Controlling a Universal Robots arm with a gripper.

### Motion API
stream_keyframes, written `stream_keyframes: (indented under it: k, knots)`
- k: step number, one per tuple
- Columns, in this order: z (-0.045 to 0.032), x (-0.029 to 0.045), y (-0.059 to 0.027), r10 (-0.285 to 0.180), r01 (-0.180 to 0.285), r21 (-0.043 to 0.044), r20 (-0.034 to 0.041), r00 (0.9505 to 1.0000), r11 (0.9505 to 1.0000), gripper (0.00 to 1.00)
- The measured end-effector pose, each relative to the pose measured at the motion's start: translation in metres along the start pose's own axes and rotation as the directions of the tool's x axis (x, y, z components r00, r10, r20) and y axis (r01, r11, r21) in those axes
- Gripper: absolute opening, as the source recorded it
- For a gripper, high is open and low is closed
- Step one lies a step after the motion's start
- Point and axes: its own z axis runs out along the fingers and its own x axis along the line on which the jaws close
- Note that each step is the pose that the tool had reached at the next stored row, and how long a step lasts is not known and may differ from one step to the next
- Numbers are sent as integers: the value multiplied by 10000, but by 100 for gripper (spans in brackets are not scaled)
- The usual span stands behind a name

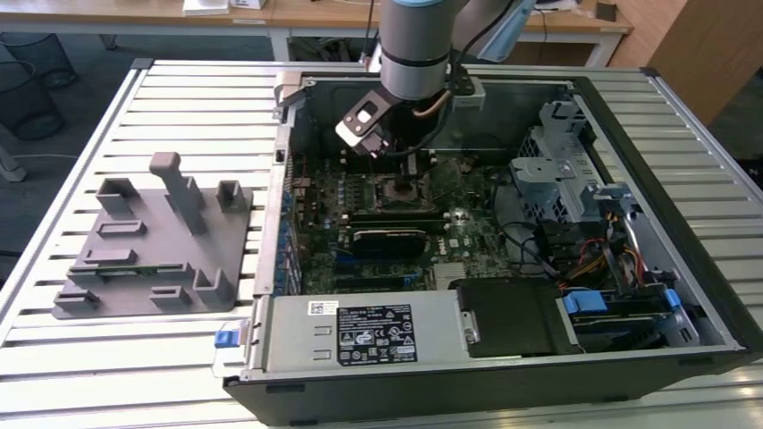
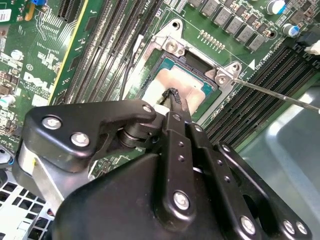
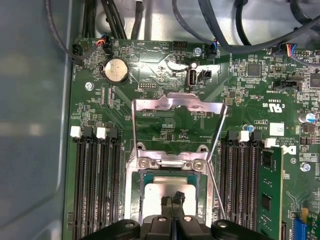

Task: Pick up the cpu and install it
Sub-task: 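Place the cpu into insertion slot, then close the cpu cover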

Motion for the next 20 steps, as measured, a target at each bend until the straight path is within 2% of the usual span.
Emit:
stream_keyframes:
  k: [15,20]
  knots:
    - [-112,-2,3,0,0,0,0,10000,10000,11]
    - [-125,-2,4,-1,1,-1,-2,10000,10000,11]
